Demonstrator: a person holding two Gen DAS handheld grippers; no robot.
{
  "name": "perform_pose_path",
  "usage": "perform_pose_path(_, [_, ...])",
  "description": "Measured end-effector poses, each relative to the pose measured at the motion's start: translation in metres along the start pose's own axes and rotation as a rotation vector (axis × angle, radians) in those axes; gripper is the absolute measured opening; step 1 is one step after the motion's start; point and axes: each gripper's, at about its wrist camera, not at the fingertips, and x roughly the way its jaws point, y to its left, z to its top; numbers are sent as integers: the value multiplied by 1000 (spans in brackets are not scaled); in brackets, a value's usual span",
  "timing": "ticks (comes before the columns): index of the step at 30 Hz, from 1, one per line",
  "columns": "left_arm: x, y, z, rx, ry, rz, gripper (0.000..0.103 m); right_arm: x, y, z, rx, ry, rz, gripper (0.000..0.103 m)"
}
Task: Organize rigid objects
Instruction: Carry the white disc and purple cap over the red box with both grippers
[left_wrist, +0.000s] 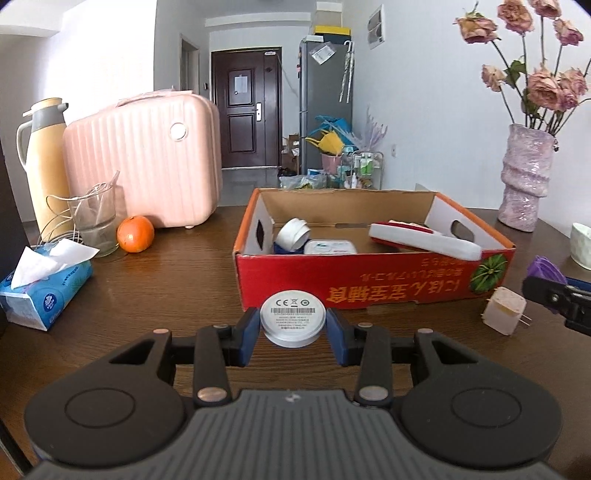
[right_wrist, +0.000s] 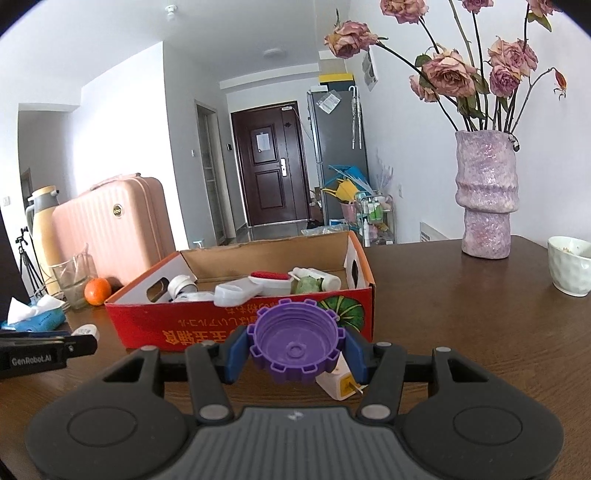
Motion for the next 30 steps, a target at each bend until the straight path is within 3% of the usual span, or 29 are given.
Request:
perform_pose_path(12, [-17, -21, 3, -5, -38, -41, 40, -11, 4, 4, -7, -34, 29, 53])
perform_pose_path(30, [-22, -42, 27, -38, -95, -45, 40, -12, 4, 18, -11, -80, 32, 53])
